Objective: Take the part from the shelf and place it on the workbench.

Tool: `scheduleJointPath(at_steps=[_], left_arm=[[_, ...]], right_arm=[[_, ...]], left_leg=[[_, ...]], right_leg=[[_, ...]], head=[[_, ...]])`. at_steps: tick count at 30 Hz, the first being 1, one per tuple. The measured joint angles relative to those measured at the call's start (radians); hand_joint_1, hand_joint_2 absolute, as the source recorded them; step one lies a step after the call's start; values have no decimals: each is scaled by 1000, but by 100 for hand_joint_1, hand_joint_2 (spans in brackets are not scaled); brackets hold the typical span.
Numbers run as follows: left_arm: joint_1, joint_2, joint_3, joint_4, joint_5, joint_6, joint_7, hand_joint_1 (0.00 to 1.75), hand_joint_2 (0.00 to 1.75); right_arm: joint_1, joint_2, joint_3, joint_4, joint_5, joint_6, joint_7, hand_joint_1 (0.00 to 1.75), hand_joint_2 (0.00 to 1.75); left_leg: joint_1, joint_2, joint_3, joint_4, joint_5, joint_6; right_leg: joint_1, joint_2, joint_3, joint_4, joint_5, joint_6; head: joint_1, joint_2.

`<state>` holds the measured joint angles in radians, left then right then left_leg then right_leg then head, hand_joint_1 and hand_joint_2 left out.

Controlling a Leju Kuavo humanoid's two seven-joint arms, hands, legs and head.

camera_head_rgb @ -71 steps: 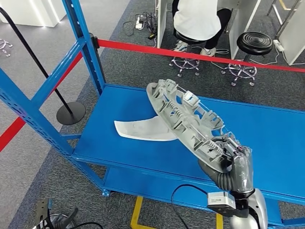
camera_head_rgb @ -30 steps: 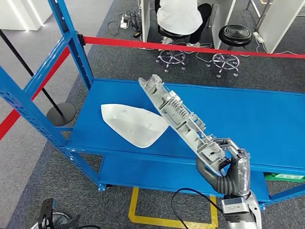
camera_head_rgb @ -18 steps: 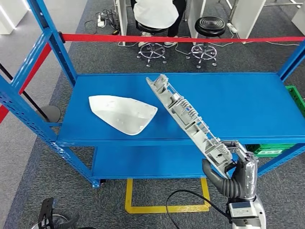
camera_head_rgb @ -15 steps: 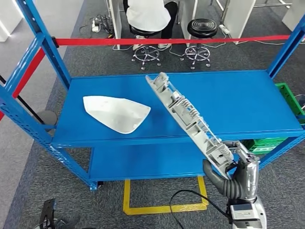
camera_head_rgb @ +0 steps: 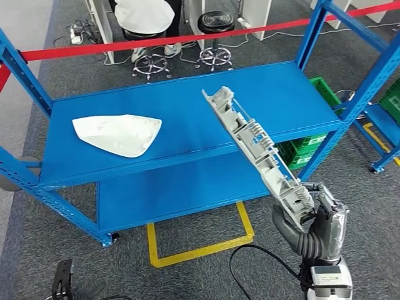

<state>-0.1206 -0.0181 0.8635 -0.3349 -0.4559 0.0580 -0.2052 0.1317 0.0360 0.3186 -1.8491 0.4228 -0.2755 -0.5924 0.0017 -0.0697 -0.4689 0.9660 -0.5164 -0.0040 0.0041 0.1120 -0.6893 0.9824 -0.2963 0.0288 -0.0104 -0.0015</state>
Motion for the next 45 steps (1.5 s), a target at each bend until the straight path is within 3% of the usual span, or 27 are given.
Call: scheduleJointPath(at_steps=[2, 4, 6, 7, 8, 9, 11, 13, 15, 16, 18, 20, 22, 24, 26, 28, 29, 31, 32, 34, 36, 37, 38, 39, 40, 43, 45], left_arm=[[0, -4, 3, 1, -2, 0, 0, 0, 175], [1, -5, 6, 1, -4, 0, 1, 0, 175], [5, -4, 9, 2, -6, -1, 1, 0, 175], [7, -4, 10, 2, -7, -2, 1, 0, 175], [7, -4, 10, 2, -9, -3, 1, 0, 175], [7, -4, 11, 2, -11, -4, 1, 0, 175], [6, -3, 12, 1, -14, -5, 1, 0, 175], [4, 0, 13, 1, -17, -7, 1, 0, 175], [2, 1, 13, 1, -22, -9, 2, 0, 175], [1, 0, 14, 1, -25, -10, 4, 0, 175], [2, -3, 14, 2, -30, -12, 6, 0, 175], [4, -3, 14, 2, -34, -13, 8, 0, 175], [5, -3, 14, 2, -38, -13, 8, 0, 175], [3, -3, 14, 2, -40, -13, 8, 0, 175], [0, -2, 14, 2, -43, -13, 8, 0, 175], [-4, -1, 14, 2, -45, -13, 8, 0, 175], [-5, -1, 14, 2, -46, -13, 9, 0, 175], [-4, -2, 14, 2, -46, -14, 9, 0, 175], [-5, -3, 14, 2, -46, -15, 10, 0, 175], [-4, -5, 14, 2, -46, -18, 11, 0, 175], [-1, -5, 15, 3, -46, -20, 12, 0, 175], [2, -5, 15, 3, -46, -21, 13, 0, 175], [3, -5, 16, 3, -47, -22, 13, 0, 175], [4, -5, 16, 3, -47, -22, 14, 0, 175], [4, -5, 16, 3, -47, -22, 14, 0, 175], [3, -4, 16, 3, -47, -22, 14, 0, 175], [1, -3, 17, 3, -47, -22, 14, 0, 175]], right_arm=[[5, 1, -4, -2, -2, -1, -3, 175, 175], [8, 1, -9, -4, -2, -3, -3, 175, 175], [7, 2, -14, -5, -2, -5, -4, 175, 175], [7, 2, -18, -7, -1, -7, -4, 175, 175], [7, 2, -22, -9, 0, -10, -4, 175, 175], [7, 2, -26, -13, 1, -13, -4, 175, 175], [5, 3, -32, -25, 3, -19, -5, 175, 175], [0, 5, -34, -38, 11, -25, -8, 175, 175], [-5, 7, -35, -51, 25, -37, -13, 175, 175], [-5, 7, -36, -58, 31, -44, -15, 175, 175], [-9, 7, -38, -70, 39, -56, -16, 175, 175], [-14, 8, -42, -79, 43, -64, -14, 175, 175], [-16, 9, -46, -82, 46, -68, -13, 175, 175], [-16, 9, -48, -83, 46, -70, -12, 175, 175], [-16, 9, -50, -83, 47, -72, -11, 175, 175], [-17, 9, -51, -85, 48, -74, -11, 175, 175], [-17, 9, -51, -87, 48, -75, -11, 175, 175], [-17, 9, -52, -89, 48, -77, -11, 175, 175], [-16, 9, -52, -90, 47, -78, -10, 175, 175], [-15, 9, -51, -92, 44, -79, -6, 175, 175], [-15, 9, -51, -93, 39, -79, -3, 175, 175], [-15, 9, -50, -93, 37, -79, -3, 175, 175], [-14, 9, -50, -93, 35, -79, -2, 175, 175], [-14, 9, -50, -93, 33, -79, -2, 175, 175], [-13, 9, -51, -93, 31, -79, -1, 175, 175], [-14, 9, -51, -94, 29, -79, 0, 175, 175], [-15, 9, -51, -94, 28, -79, 0, 175, 175]], left_leg=[[0, 25, -15, 0, 21, 15], [1, 53, -37, -3, 45, 28], [-1, 79, -64, -1, 68, 33], [-2, 93, -79, 0, 79, 32], [-2, 107, -94, 1, 90, 30], [-2, 121, -109, 2, 101, 28], [-3, 145, -134, 6, 120, 19], [-6, 164, -148, 12, 136, 7], [-6, 184, -152, 12, 153, -4], [-4, 194, -154, 10, 161, -10], [2, 168, -168, 31, 128, -23], [6, 108, -199, 127, 25, -33], [6, 78, -226, 255, -56, -34], [4, 71, -207, 293, -50, -29], [4, 53, -126, 206, -1, -20], [4, 11, -28, 68, 4, -8], [3, -5, 0, 22, -4, -5], [0, 0, 4, -1, -3, 2], [0, 12, -1, -3, 7, 8], [1, 39, -16, -5, 28, 24], [0, 66, -37, -4, 47, 31], [-1, 81, -49, -3, 56, 30], [-1, 96, -60, -1, 64, 29], [-1, 111, -70, 0, 70, 27], [-1, 125, -78, 0, 76, 24], [-4, 162, -92, 2, 89, 10], [-6, 183, -96, 3, 100, 0]], right_leg=[[-3, -6, -13, -1, 0, 13], [-3, -55, -41, 72, -82, 21], [-6, -96, -75, 219, -187, 30], [-9, -103, -82, 282, -210, 35], [-12, -106, -75, 317, -208, 39], [-15, -110, -48, 314, -188, 43], [-18, -137, 61, 203, -155, 47], [-12, -171, 167, 56, -176, 40], [-3, -172, 189, 0, -192, 22], [-2, -162, 177, 2, -182, 11], [-3, -141, 156, -1, -157, -9], [-6, -119, 125, -2, -126, -20], [-6, -93, 88, -1, -96, -24], [-5, -66, 51, 0, -67, -23], [-6, -40, 18, 0, -38, -18], [-5, -17, -8, 0, -10, -9], [-6, -7, -16, -2, 5, -3], [-8, 12, -23, -14, 34, 11], [-8, 8, -27, -17, 35, 17], [-7, -37, -49, 26, -20, 27], [-9, -91, -87, 159, -128, 36], [-11, -100, -102, 234, -167, 40], [-14, -105, -105, 288, -183, 44], [-16, -107, -89, 306, -180, 48], [-18, -112, -53, 281, -164, 50], [-11, -165, 107, 73, -137, 45], [1, -184, 143, 8, -141, 30]], head=[[1, 0], [8, 0], [13, 0], [13, 0], [13, 0], [13, 0], [13, 0], [10, 0], [9, 0], [7, 0], [8, 0], [3, 0], [-2, 0], [-3, 0], [-3, 0], [-3, 0], [-3, 0], [-4, 0], [-4, 0], [3, 0], [10, 0], [10, 0], [10, 0], [10, 0], [10, 0], [9, 0], [8, 0]])
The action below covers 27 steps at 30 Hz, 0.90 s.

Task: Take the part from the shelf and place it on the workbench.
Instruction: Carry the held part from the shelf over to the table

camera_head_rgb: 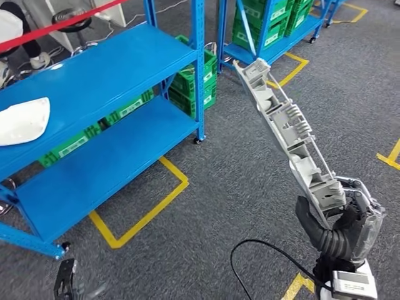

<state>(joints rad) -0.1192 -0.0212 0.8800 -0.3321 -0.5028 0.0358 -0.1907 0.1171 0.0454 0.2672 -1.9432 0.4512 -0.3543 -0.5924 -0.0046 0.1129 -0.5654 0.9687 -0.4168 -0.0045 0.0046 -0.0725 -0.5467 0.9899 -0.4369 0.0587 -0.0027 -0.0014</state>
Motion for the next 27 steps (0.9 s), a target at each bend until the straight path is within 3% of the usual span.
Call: scheduleJointPath(at_steps=[2, 4, 6, 7, 8, 9, 11, 13, 15, 17, 18, 19, 20, 22, 23, 24, 25, 26, 27], left_arm=[[-1, -3, 0, 1, 0, 0, 0, 0, 175], [0, -6, 0, 1, 0, 0, 1, 0, 175], [5, -7, 2, 2, -3, 2, 4, 0, 175], [7, -7, 2, 2, -5, 3, 6, 0, 175], [8, -7, 3, 2, -8, 4, 8, 0, 175], [8, -7, 3, 2, -10, 5, 9, 0, 175], [6, -8, 3, 3, -15, 4, 7, 0, 175], [1, -8, 3, 3, -19, 3, 4, 0, 175], [-3, -9, 3, 3, -20, 2, 2, 0, 175], [-5, -12, 4, 4, -20, -1, 2, 0, 175], [-6, -12, 4, 4, -21, -3, 2, 0, 175], [-7, -12, 4, 4, -22, -6, 2, 0, 175], [-7, -13, 4, 5, -23, -7, 2, 0, 175], [-6, -11, 4, 5, -25, -9, 2, 0, 175], [-5, -10, 4, 5, -27, -9, 2, 0, 175], [-6, -9, 4, 5, -28, -10, 2, 0, 175], [-6, -8, 4, 5, -29, -11, 2, 0, 175], [-8, -7, 4, 5, -31, -12, 2, 0, 175], [-9, -6, 4, 5, -32, -13, 2, 0, 175]], right_arm=[[1, 0, -1, 0, 0, 0, 0, 175, 175], [0, 0, -2, 0, -1, 0, 0, 175, 175], [-2, 0, -5, 1, -3, -2, -1, 175, 175], [-2, 0, -5, 2, -4, -3, -2, 175, 175], [-2, 0, -6, 3, -5, -5, -4, 175, 175], [-2, 0, -7, 4, -5, -7, -5, 175, 175], [-2, 0, -9, 6, -4, -12, -7, 175, 175], [-3, 0, -11, 6, -3, -16, -8, 175, 175], [-2, 1, -12, 6, -2, -19, -9, 175, 175], [2, 1, -13, 6, -1, -22, -11, 175, 175], [5, 1, -14, 6, -1, -23, -11, 175, 175], [6, 1, -15, 5, -1, -24, -12, 175, 175], [7, 1, -16, 4, -1, -24, -12, 175, 175], [7, 1, -16, 4, -1, -25, -12, 175, 175], [8, 1, -16, 3, -1, -25, -12, 175, 175], [9, 1, -17, 3, -1, -26, -12, 175, 175], [9, 1, -18, 3, -1, -27, -12, 175, 175], [10, 1, -19, 3, 0, -28, -12, 175, 175], [10, 1, -20, 3, 0, -29, -12, 175, 175]], left_leg=[[4, 9, -4, 0, 4, -9], [10, -36, -21, 34, -38, -15], [13, -94, -64, 149, -123, -20], [13, -105, -89, 219, -158, -21], [12, -109, -106, 271, -177, -22], [12, -110, -108, 290, -175, -21], [13, -119, -56, 215, -124, -18], [18, -167, 23, 78, -83, -14], [19, -202, 55, 13, -74, -11], [18, -183, 47, 12, -61, -4], [19, -170, 42, 10, -53, 2], [19, -155, 35, 9, -45, 10], [19, -139, 27, 7, -35, 16], [13, -111, 10, 8, -19, 22], [12, -95, 0, 9, -11, 21], [11, -79, -10, 9, -3, 21], [10, -64, -19, 10, 5, 19], [9, -51, -28, 10, 12, 16], [9, -39, -36, 10, 18, 12]], right_leg=[[2, 20, -13, -6, 12, -18], [-2, 40, -26, -10, 25, -34], [-5, 61, -43, -10, 40, -46], [-4, 73, -53, -10, 48, -50], [-4, 86, -64, -8, 56, -51], [-4, 99, -76, -7, 65, -51], [-6, 128, -101, -3, 83, -48], [-9, 154, -128, 1, 102, -38], [-11, 175, -144, -2, 126, -26], [-15, 193, -153, -12, 147, -12], [-13, 184, -160, -9, 140, -5], [-11, 162, -171, 12, 115, 1], [-9, 132, -186, 55, 72, 5], [-10, 88, -219, 196, -30, 10], [-12, 81, -228, 262, -59, 13], [-14, 78, -224, 303, -64, 15], [-16, 76, -203, 309, -50, 17], [-18, 71, -163, 276, -26, 18], [-18, 55, -108, 210, -12, 20]], head=[[-1, 0], [-3, 0], [-7, 0], [-9, 0], [-11, 0], [-12, 0], [-12, 0], [-11, 0], [-12, 0], [-13, 0], [-12, 0], [-8, 0], [-4, 0], [4, 0], [4, 0], [4, 0], [4, 0], [4, 0], [4, 0]])
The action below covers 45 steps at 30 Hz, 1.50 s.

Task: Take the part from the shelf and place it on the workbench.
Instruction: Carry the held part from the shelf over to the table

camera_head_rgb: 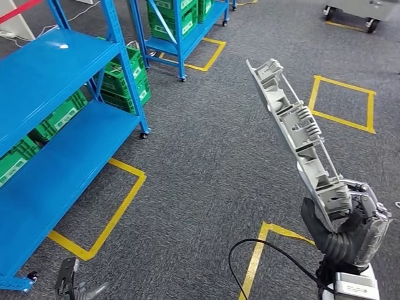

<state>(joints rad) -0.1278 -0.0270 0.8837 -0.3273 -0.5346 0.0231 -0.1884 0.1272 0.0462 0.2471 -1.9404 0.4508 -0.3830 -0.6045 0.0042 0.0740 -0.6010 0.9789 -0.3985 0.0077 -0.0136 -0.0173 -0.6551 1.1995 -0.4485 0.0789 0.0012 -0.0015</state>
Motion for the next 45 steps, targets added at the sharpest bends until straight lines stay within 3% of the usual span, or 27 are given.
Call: scheduleJointPath(at_steps=[2, 4, 5, 6, 8, 9, 11, 13, 15, 17, 18, 19, 21, 23, 25, 27, 28, 29, 31, 33, 35, 37, 39, 42, 43, 44, 45], left_arm=[[-1, 4, 0, 0, -2, -1, 0, 0, 175], [-1, 4, 0, 0, -4, -2, 0, 0, 175], [0, 2, 0, 0, -5, -3, 0, 0, 175], [0, -2, 0, 1, -7, -4, 0, 0, 175], [1, -7, 0, 2, -11, -8, -2, 0, 175], [2, -8, 0, 2, -14, -10, -4, 0, 175], [4, -8, -1, 2, -19, -15, -8, 0, 175], [2, -7, -1, 2, -22, -21, -11, 0, 175], [-1, -8, -2, 2, -25, -27, -14, 0, 175], [-6, -5, -3, 3, -29, -31, -16, 0, 175], [-8, -3, -4, 3, -31, -32, -17, 0, 175], [-10, -2, -4, 3, -32, -32, -17, 0, 175], [-14, -3, -5, 4, -33, -32, -18, 0, 175], [-13, -4, -7, 5, -34, -32, -18, 0, 175], [-9, -4, -7, 6, -35, -31, -19, 0, 175], [-11, -6, -7, 7, -38, -31, -19, 0, 175], [-13, -6, -8, 7, -39, -30, -19, 0, 175], [-14, -6, -8, 7, -40, -29, -19, 0, 175], [-16, -4, -8, 7, -41, -28, -19, 0, 175], [-17, 1, -8, 7, -41, -26, -18, 0, 175], [-18, 1, -8, 8, -42, -24, -18, 0, 175], [-17, -10, -8, 11, -42, -23, -17, 0, 175], [-18, -21, -8, 15, -42, -23, -17, 0, 175], [-19, -28, -9, 18, -44, -24, -16, 0, 175], [-21, -28, -9, 19, -45, -23, -16, 0, 175], [-23, -27, -9, 19, -45, -23, -16, 0, 175], [-26, -26, -9, 19, -45, -23, -16, 0, 175]], right_arm=[[1, 0, -1, -3, 0, -1, 0, 175, 175], [5, 0, -2, -6, 0, -3, -1, 175, 175], [9, 0, -3, -8, 0, -4, -1, 175, 175], [11, 0, -4, -9, 1, -5, -2, 175, 175], [13, 0, -6, -12, 1, -7, -3, 175, 175], [14, 0, -7, -13, 1, -8, -4, 175, 175], [16, 0, -8, -13, 2, -9, -7, 175, 175], [19, 0, -9, -13, 6, -10, -8, 175, 175], [19, 0, -10, -13, 11, -10, -9, 175, 175], [17, 0, -10, -13, 18, -12, -10, 175, 175], [16, 0, -10, -13, 22, -13, -10, 175, 175], [15, 0, -10, -12, 25, -15, -10, 175, 175], [18, 0, -11, -11, 36, -21, -9, 175, 175], [20, 0, -12, -9, 50, -29, -7, 175, 175], [20, 0, -12, -5, 75, -38, -1, 175, 175], [20, 0, -11, 0, 117, -60, 12, 175, 175], [20, 0, -11, 3, 139, -76, 22, 175, 175], [19, 0, -11, 5, 161, -94, 32, 175, 175], [16, 0, -12, 11, 193, -122, 49, 175, 175], [11, 0, -13, 14, 209, -136, 58, 175, 175], [6, 0, -14, 18, 214, -141, 61, 175, 175], [7, -1, -16, 21, 215, -146, 62, 175, 175], [13, -1, -19, 24, 215, -152, 65, 175, 175], [22, -2, -23, 30, 215, -159, 69, 175, 175], [25, -3, -23, 32, 214, -162, 70, 175, 175], [27, -3, -24, 33, 214, -165, 71, 175, 175], [28, -4, -25, 35, 213, -169, 72, 175, 175]], left_leg=[[-2, 21, -11, 1, 15, -10], [-1, 40, -17, -1, 33, -19], [1, 47, -20, -4, 41, -23], [6, 36, -26, -3, 36, -26], [11, -12, -54, 44, -13, -31], [12, -42, -78, 101, -53, -32], [5, -67, -133, 239, -112, -30], [-3, -73, -149, 284, -99, -21], [-11, -93, -102, 187, -25, -1], [-14, -140, -39, 63, 18, 21], [-15, -157, -19, 20, 19, 26], [-17, -163, -9, -5, 11, 26], [-18, -144, -10, -40, 18, 19], [-10, -119, -15, -58, 31, 16], [-3, -92, -14, -62, 31, 13], [3, -65, -14, -59, 25, 6], [7, -53, -14, -56, 20, 0], [13, -43, -13, -53, 14, -9], [23, -27, -12, -39, -6, -34], [29, -18, -18, -19, -29, -60], [33, -16, -28, -11, -50, -79], [37, -29, -56, 11, -74, -87], [32, -45, -133, 124, -106, -75], [6, -58, -320, 375, -151, -32], [-7, -66, -366, 406, -136, -15], [-20, -78, -387, 392, -99, 2], [-33, -95, -383, 339, -52, 17]], right_leg=[[10, -35, 101, -145, -5, -7], [24, -42, 131, -207, -14, -24], [26, -33, 122, -210, -4, -35], [26, -22, 113, -212, 5, -43], [23, 0, 95, -218, 21, -63], [23, 11, 85, -219, 27, -70], [25, 35, 66, -219, 40, -80], [30, 63, 51, -218, 51, -85], [34, 93, 44, -217, 56, -87], [33, 114, 33, -216, 61, -85], [28, 122, 25, -215, 65, -81], [21, 130, 14, -214, 71, -76], [12, 143, -13, -217, 83, -62], [14, 109, -62, -178, 76, -45], [11, 52, -153, -49, 49, -24], [-5, 30, -245, 67, 43, -7], [-13, 26, -265, 72, 62, 1], [-20, 21, -260, 34, 96, 10], [-28, -7, -197, -111, 172, 32], [-29, -29, -156, -197, 199, 29], [-26, -21, -174, -193, 193, 4], [-24, 9, -204, -186, 188, -19], [-21, 43, -224, -185, 188, -38], [-6, 85, -227, -179, 187, -56], [-1, 100, -224, -175, 184, -62], [1, 115, -220, -176, 180, -68], [2, 131, -213, -174, 177, -72]], head=[[-2, 0], [-4, 0], [-4, 0], [-4, 0], [-5, 0], [-7, 0], [-9, 0], [-9, 0], [-9, 0], [-6, 0], [-6, 0], [-8, 0], [-15, 0], [-13, 0], [-6, 0], [-4, 0], [-2, 0], [-1, 0], [4, 0], [9, 0], [9, 0], [0, 0], [-9, 0], [-15, 0], [-15, 0], [-17, 0], [-17, 0]])
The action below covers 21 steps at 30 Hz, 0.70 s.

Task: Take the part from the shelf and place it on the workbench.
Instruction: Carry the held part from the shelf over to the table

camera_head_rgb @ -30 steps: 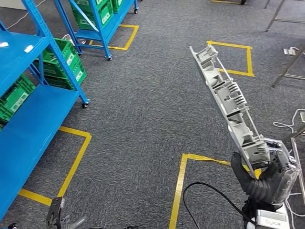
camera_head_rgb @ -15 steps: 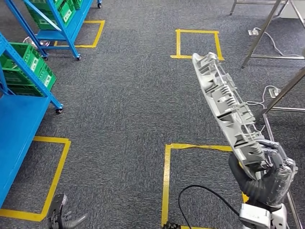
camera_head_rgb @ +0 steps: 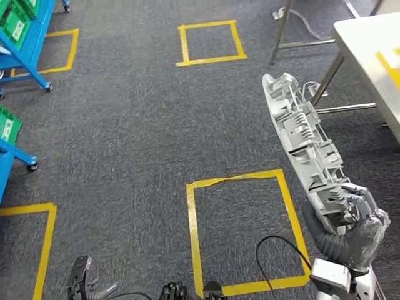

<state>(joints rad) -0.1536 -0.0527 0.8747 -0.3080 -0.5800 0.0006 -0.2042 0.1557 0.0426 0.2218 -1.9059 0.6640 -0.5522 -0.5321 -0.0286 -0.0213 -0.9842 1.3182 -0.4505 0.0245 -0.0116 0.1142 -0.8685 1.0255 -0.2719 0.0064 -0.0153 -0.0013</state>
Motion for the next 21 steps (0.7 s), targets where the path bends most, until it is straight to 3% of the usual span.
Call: scheduleJointPath(at_steps=[2, 4, 6, 8, 10, 11, 13, 14, 15, 16, 18, 19, 20, 21], left_arm=[[-1, 5, 0, 1, -2, 1, 1, 0, 175], [3, 12, 1, 3, -4, 2, 1, 0, 175], [8, 14, 2, 7, -4, 3, 3, 0, 175], [14, 14, 2, 10, -5, 3, 4, 0, 175], [26, 15, 2, 12, -6, 2, 3, 0, 175], [33, 15, 2, 12, -6, 2, 2, 0, 175], [32, 15, 2, 13, -6, 2, 1, 0, 175], [28, 16, 2, 13, -6, 1, 1, 0, 175], [24, 16, 1, 13, -6, 1, 1, 0, 175], [25, 17, 1, 13, -6, 0, 0, 0, 175], [38, 19, 2, 14, -6, 0, 0, 0, 175], [45, 21, 2, 16, -6, 1, 0, 0, 175], [50, 21, 3, 18, -7, 1, 1, 0, 175], [51, 19, 3, 21, -7, 2, 2, 0, 175]], right_arm=[[-2, 0, -3, 2, -1, -7, 4, 175, 175], [-5, -1, -4, 4, -2, -10, 6, 175, 175], [-4, -2, -6, 6, -3, -11, 9, 175, 175], [-1, -4, -8, 9, -3, -13, 12, 175, 175], [3, -6, -8, 16, -2, -12, 13, 175, 175], [4, -8, -7, 20, -1, -11, 13, 175, 175], [2, -9, -5, 27, -2, -11, 16, 175, 175], [0, -10, -5, 27, -2, -12, 18, 175, 175], [-2, -11, -5, 28, -3, -13, 20, 175, 175], [-6, -11, -5, 28, -5, -15, 21, 175, 175], [-14, -13, -6, 28, -6, -19, 23, 175, 175], [-16, -13, -6, 27, -7, -21, 23, 175, 175], [-16, -13, -7, 26, -7, -23, 23, 175, 175], [-15, -13, -7, 24, -8, -24, 23, 175, 175]], left_leg=[[-11, -49, 53, -152, 91, 21], [-4, -67, 99, -272, 149, 12], [5, -43, 95, -317, 183, -5], [9, -23, 75, -325, 191, -2], [9, -3, 70, -319, 187, 1], [9, 11, 70, -309, 182, -1], [17, 36, 76, -289, 162, -6], [25, 49, 83, -278, 150, -11], [33, 60, 93, -268, 137, -19], [40, 67, 107, -261, 122, -29], [46, 78, 132, -242, 92, -52], [47, 80, 138, -241, 84, -64], [49, 84, 136, -243, 84, -76], [52, 86, 130, -250, 91, -87]], right_leg=[[1, 30, 9, 4, -7, -6], [4, 48, -4, 12, -9, -13], [5, 55, -31, 15, -1, -13], [16, 19, -92, 44, 10, 4], [28, -46, -197, 156, -8, 17], [27, -67, -252, 231, -25, 18], [20, -79, -328, 318, -17, 23], [15, -80, -334, 308, 0, 32], [9, -85, -310, 260, 25, 42], [4, -101, -261, 192, 44, 53], [-2, -151, -135, 67, 67, 61], [-2, -168, -98, 32, 68, 58], [0, -172, -86, 15, 71, 50], [3, -164, -99, 6, 75, 41]], head=[[-1, 0], [-2, 0], [-4, 0], [1, 0], [9, 0], [11, 0], [8, 0], [7, 0], [6, 0], [6, 0], [8, 0], [7, 0], [6, 0], [2, 0]])
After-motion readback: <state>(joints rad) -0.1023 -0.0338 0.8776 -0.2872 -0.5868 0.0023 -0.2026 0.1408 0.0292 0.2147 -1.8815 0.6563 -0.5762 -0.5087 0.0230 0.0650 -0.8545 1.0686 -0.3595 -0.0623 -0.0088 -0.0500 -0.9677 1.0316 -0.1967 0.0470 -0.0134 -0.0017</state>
